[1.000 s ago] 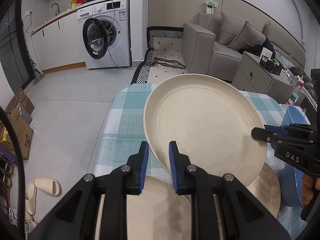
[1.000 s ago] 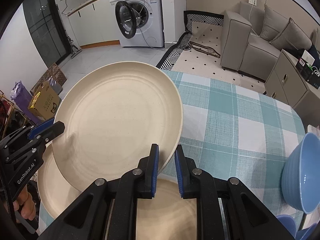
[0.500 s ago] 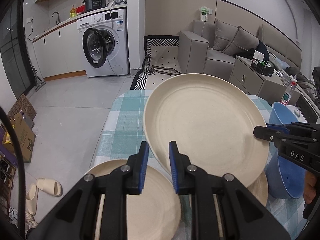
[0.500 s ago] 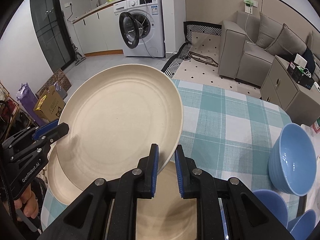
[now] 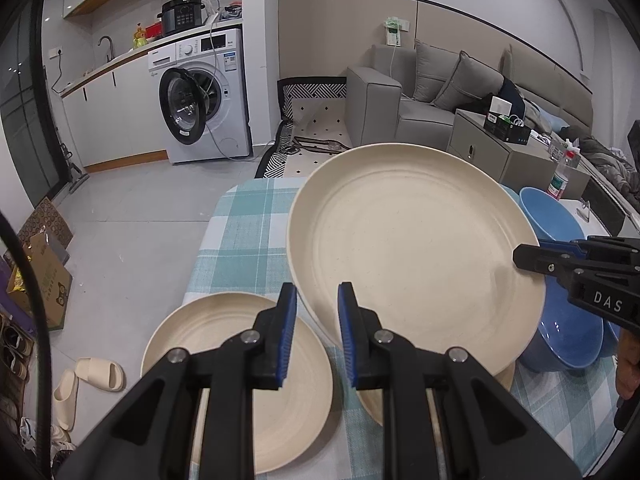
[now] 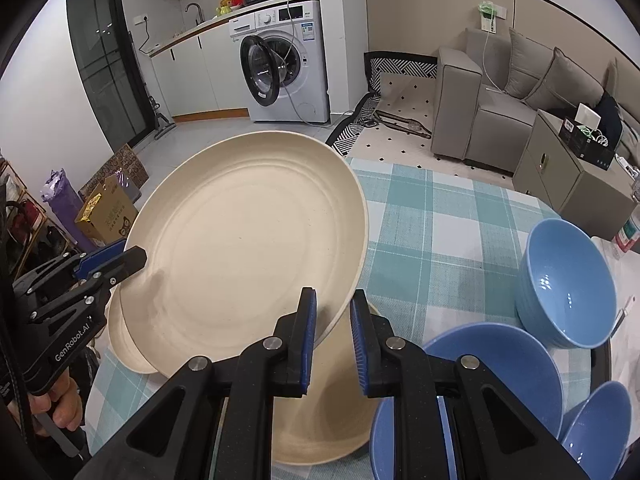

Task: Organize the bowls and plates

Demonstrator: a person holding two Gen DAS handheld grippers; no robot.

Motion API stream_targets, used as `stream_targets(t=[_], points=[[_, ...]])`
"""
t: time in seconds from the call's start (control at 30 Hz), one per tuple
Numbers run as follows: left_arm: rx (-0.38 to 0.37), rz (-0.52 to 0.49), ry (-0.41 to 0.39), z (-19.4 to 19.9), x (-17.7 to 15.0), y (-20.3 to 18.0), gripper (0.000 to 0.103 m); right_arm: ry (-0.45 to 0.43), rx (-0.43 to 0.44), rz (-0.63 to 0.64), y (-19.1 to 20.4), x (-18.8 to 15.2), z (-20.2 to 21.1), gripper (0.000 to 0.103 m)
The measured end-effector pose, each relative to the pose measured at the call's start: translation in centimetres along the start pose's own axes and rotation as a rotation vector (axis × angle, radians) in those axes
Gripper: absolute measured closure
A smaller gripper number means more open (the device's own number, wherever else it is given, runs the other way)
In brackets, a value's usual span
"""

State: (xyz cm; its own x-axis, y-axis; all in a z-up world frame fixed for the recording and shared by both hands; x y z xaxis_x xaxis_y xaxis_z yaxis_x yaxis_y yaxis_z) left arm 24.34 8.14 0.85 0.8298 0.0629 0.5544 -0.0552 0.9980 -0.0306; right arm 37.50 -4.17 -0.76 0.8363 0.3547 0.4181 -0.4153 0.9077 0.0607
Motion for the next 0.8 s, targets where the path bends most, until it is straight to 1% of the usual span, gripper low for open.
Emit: stream_targets(t=[0.23, 0.43, 0.57, 0.8], points=[[-0.010, -0.004, 0.010, 0.1, -1.8, -1.0, 0.084, -0.001, 0.020, -0.019, -0.4, -1.9, 0.8, 0.086], [-0.019, 0.003, 0.003, 0.2, -3.3, -1.5, 0.084, 0.008, 0.021, -0.022, -0.7, -3.5, 0.3, 0.086], [-0.022, -0.001, 0.014, -0.4, -4.2, -1.7, 0.084, 0.019, 0.022, -0.026, -0.8, -4.5, -0.2, 0.086], [0.001, -0.034, 0.033, -1.5, -5.4, -2.4, 0.084, 0.032, 0.023, -0.044, -0.9, -6.5, -1.4, 0.085]])
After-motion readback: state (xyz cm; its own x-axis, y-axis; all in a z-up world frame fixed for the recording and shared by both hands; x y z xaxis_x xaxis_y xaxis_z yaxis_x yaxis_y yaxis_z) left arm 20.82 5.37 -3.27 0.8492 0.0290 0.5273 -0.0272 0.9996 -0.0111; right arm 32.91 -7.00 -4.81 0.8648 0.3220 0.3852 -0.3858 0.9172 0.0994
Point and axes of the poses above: each gripper's, at about its wrist camera, not at the fingertips, and z roughly against the way its jaws point, y to its left, x to its top, the point moved 6 cm from there along -z, roughly the way its jaws point, and after that the axes turned 14 degrees about y, right-handed, at the moved point
